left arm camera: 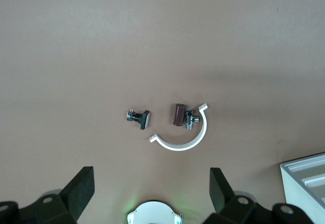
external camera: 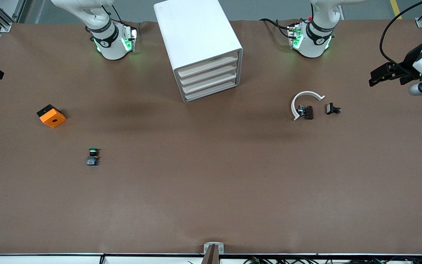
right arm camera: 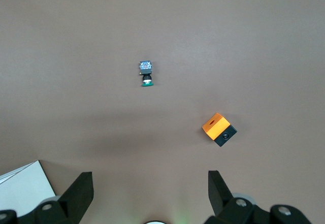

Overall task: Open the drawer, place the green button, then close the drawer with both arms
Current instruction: 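Reach the right gripper to the button while the left gripper nears the drawer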

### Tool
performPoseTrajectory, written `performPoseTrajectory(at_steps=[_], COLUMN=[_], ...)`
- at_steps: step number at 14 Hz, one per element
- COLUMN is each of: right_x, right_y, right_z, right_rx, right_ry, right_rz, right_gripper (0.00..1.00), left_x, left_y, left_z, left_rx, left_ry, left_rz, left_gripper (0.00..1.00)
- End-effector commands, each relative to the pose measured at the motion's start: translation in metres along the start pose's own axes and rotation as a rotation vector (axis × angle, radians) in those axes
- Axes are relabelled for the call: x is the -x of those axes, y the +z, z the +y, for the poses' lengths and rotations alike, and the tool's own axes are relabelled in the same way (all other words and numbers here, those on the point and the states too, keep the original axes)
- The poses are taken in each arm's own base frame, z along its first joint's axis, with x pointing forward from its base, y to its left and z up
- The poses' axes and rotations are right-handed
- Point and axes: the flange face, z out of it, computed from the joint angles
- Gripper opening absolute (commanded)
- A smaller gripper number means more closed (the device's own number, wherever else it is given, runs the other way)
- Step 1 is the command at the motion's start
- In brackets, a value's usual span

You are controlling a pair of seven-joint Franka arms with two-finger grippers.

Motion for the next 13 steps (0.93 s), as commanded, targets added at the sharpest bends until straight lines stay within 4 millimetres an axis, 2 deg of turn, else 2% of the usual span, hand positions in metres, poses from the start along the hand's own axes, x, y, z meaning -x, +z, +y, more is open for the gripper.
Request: performPoseTrajectory(at_steps=[1,3,5,6,8,10,12,13], right_x=[0.003,-0.002,-0.012,-0.024,-0.031,-0.044,-0.052,-0.064], right_y=[-0.005,0.002,0.017,0.037,0.045,0.064,0.068,0.087], right_z=[0.003,0.005,0.006,0.005,0.006,0.001,0.003,0.004], right_rx=[-0.001,-0.001,0.009,0.015,0.011,0.038,0.067,0.074], right_ry=[0.008,0.02,0.013,0.011,0.009,-0.001,-0.002,0.0], right_rz=[0.011,-0.002,-0.027,-0.072,-0.078,-0.111,-0.091,-0.107], right_gripper=[1.0,1.0,1.0,1.0,1.0,1.0,1.0,1.0], left_x=[-0.018,-0.033,-0.047,-0.056,-0.072,-0.087,-0.1,-0.105], left_y=[0.028,0.049,0.07,0.082,0.105,0.127,0.149,0.158], left_z=[-0.006,-0.006,-0.005,-0.005,-0.003,0.001,0.006,0.007], left_rx=[0.036,0.041,0.042,0.044,0.046,0.048,0.049,0.049], left_ry=[-0.004,-0.007,-0.006,-0.006,-0.014,-0.016,-0.014,-0.014], left_rz=[-0.067,-0.088,-0.096,-0.096,-0.1,-0.099,-0.104,-0.108], left_gripper=[1.0,1.0,1.0,1.0,1.0,1.0,1.0,1.0])
